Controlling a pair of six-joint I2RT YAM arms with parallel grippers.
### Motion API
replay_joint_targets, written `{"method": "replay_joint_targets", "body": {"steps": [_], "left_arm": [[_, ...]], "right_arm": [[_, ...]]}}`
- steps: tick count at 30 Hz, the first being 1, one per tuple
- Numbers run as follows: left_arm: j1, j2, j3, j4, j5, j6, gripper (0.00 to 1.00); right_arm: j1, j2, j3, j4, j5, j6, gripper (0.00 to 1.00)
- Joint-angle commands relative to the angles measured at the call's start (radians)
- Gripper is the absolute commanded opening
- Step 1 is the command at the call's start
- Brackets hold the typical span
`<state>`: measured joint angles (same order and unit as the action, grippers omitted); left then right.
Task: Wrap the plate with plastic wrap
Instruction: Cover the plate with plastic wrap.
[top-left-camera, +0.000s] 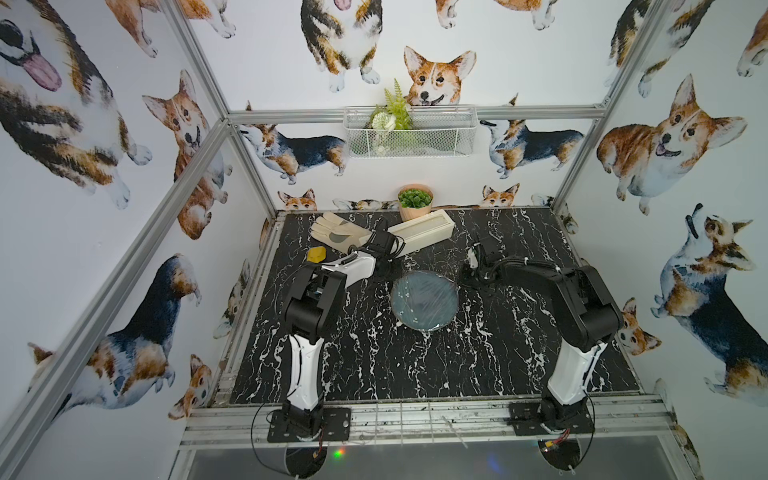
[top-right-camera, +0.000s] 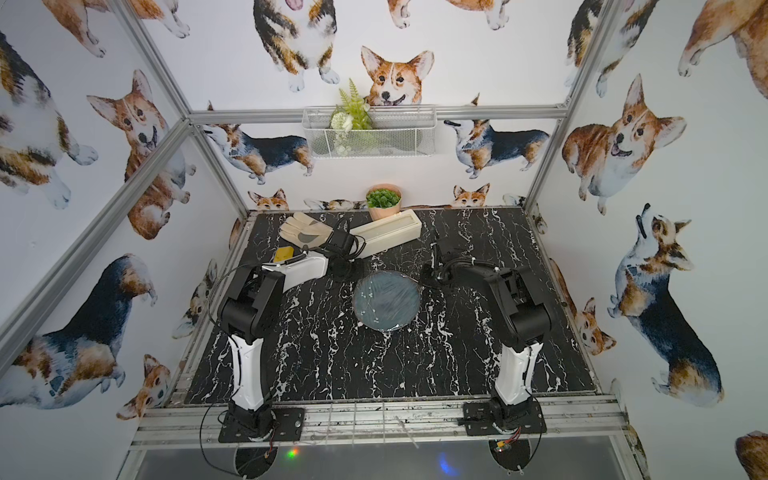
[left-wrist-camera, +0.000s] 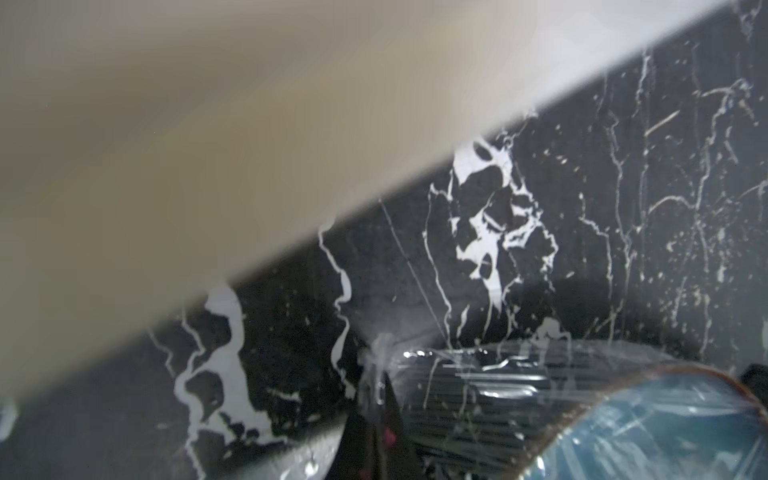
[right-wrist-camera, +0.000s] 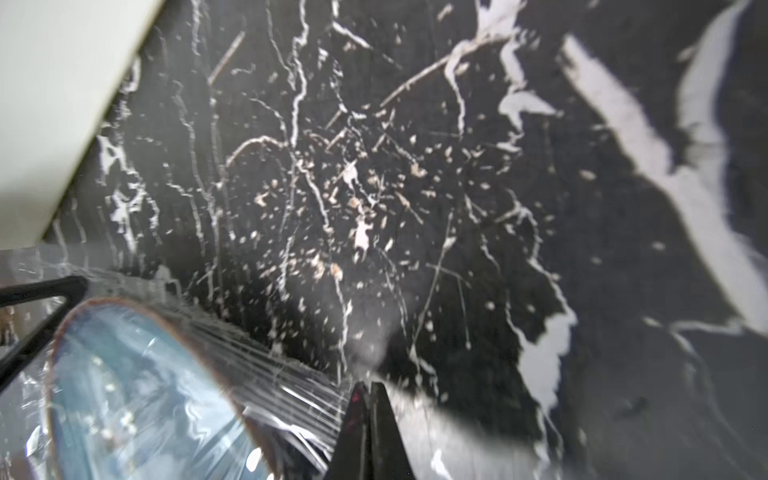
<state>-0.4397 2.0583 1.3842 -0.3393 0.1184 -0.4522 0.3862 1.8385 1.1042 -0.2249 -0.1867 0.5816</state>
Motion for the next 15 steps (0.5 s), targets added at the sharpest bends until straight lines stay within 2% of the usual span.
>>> {"method": "replay_joint_targets", "body": {"steps": [1, 3, 7, 12, 15], "left_arm": [[0.003, -0.022, 0.059, -0.172, -0.049, 0.042, 0.16], [0.003, -0.032, 0.106, -0.232, -0.07, 0.067, 0.26], [0.004, -0.071, 0.162, -0.304, -0.118, 0.1, 0.4], [0.002, -0.103, 0.207, -0.397, -0.185, 0.119, 0.44], [0.001, -0.127, 0.194, -0.42, -0.184, 0.116, 0.46]], "right_arm": [[0.001, -0.068, 0.004, -0.105, 0.059, -0.036, 0.17], [0.001, -0.102, 0.012, -0.15, 0.087, -0.068, 0.3], [0.0, -0.149, 0.044, -0.24, 0.152, -0.114, 0.42], [0.027, -0.158, 0.118, -0.319, 0.183, -0.137, 0.44], [0.081, -0.16, 0.132, -0.261, 0.106, -0.173, 0.44]]}}
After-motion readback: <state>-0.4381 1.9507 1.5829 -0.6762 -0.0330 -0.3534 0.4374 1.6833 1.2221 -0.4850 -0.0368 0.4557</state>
